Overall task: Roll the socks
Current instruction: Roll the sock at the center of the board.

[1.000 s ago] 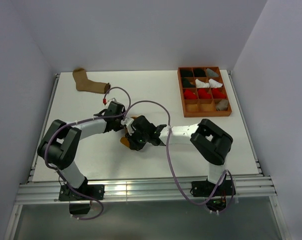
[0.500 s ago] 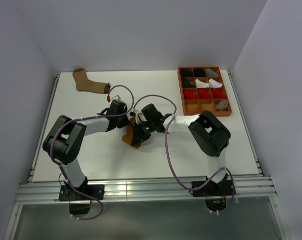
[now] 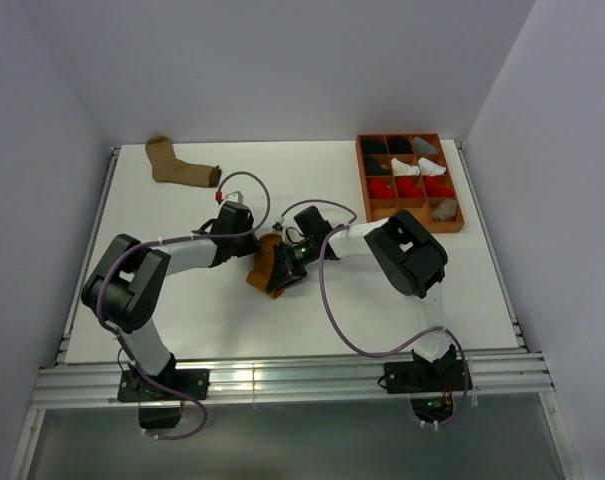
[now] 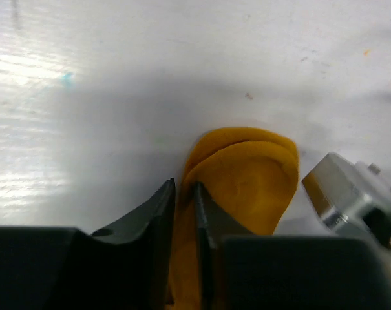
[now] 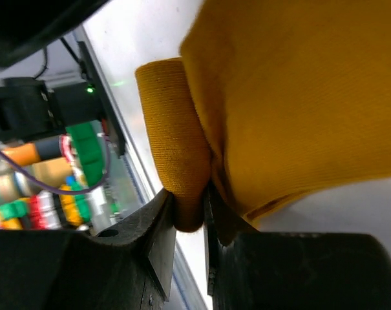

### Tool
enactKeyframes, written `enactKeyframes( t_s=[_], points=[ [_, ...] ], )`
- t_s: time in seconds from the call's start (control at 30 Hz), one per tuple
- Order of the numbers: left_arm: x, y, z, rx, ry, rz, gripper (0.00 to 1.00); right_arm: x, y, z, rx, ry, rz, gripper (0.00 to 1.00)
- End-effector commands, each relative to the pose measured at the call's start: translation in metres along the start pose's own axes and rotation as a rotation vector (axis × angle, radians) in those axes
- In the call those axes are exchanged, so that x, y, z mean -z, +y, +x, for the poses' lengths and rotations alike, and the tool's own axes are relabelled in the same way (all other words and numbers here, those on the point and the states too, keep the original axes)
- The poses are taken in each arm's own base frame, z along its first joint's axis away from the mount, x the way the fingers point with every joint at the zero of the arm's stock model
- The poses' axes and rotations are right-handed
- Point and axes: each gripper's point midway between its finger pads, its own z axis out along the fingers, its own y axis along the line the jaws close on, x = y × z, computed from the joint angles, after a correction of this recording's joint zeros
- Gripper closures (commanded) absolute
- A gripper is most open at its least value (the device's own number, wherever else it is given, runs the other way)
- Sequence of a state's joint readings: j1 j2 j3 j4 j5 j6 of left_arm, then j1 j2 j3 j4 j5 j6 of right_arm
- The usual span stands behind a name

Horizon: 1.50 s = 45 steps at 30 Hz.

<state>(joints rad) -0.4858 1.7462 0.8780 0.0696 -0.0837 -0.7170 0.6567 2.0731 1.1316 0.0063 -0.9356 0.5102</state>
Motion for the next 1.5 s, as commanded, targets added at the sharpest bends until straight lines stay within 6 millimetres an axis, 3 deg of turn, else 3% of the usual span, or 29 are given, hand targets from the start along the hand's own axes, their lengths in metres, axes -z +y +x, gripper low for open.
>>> enactKeyframes(
  t_s=[0.0,0.07,0.1,0.23,0.43,0.5,0.7,1.0,1.1,1.13,1.33,1.37,1.43,1.47],
  points=[
    [0.016,0.019,-0.001,-0.004,-0.023,-0.08,0.72,0.001,0.003,-0.007,-0.069,-0.004,-0.04,1.0],
    [0.025,0.023,0.001,0.023,-0.022,-0.099,0.63,0.001,0.001,-0.009,-0.092,-0.009,-0.033,1.0],
    [0.034,0.02,-0.008,0.038,-0.054,-0.087,0.58,0.001,0.001,-0.01,-0.096,-0.014,-0.031,1.0],
    [0.059,0.023,-0.015,0.126,-0.095,-0.108,0.48,-0.001,0.002,-0.014,-0.133,-0.037,-0.037,1.0],
    [0.089,0.026,0.012,0.27,-0.059,-0.065,0.41,-0.003,0.002,-0.018,-0.167,-0.056,-0.044,1.0],
    [0.093,0.017,0.022,0.293,-0.04,-0.019,0.41,-0.004,0.001,-0.017,-0.165,-0.053,-0.042,1.0],
    [0.083,0.015,0.055,0.338,0.016,0.003,0.44,-0.006,-0.004,-0.014,-0.173,-0.047,-0.029,1.0],
    [0.06,0.029,0.077,0.324,0.069,-0.089,0.5,-0.004,-0.008,-0.012,-0.149,-0.049,0.008,1.0],
    [0.057,0.038,0.085,0.314,0.089,-0.129,0.52,0.0,-0.006,-0.011,-0.063,-0.061,0.039,0.82],
    [0.057,0.04,0.087,0.305,0.093,-0.137,0.52,0.002,-0.006,-0.013,-0.036,-0.075,0.056,0.72],
    [0.057,0.046,0.086,0.245,0.099,-0.17,0.54,0.033,0.004,-0.034,0.235,-0.225,0.248,0.5],
    [0.057,0.047,0.086,0.234,0.103,-0.175,0.54,0.04,0.014,-0.037,0.289,-0.251,0.273,0.48],
    [0.057,0.045,0.084,0.203,0.107,-0.176,0.54,0.049,0.007,-0.044,0.386,-0.306,0.377,0.43],
    [0.056,0.045,0.083,0.192,0.107,-0.178,0.54,0.053,0.017,-0.045,0.434,-0.333,0.399,0.41]
  ],
)
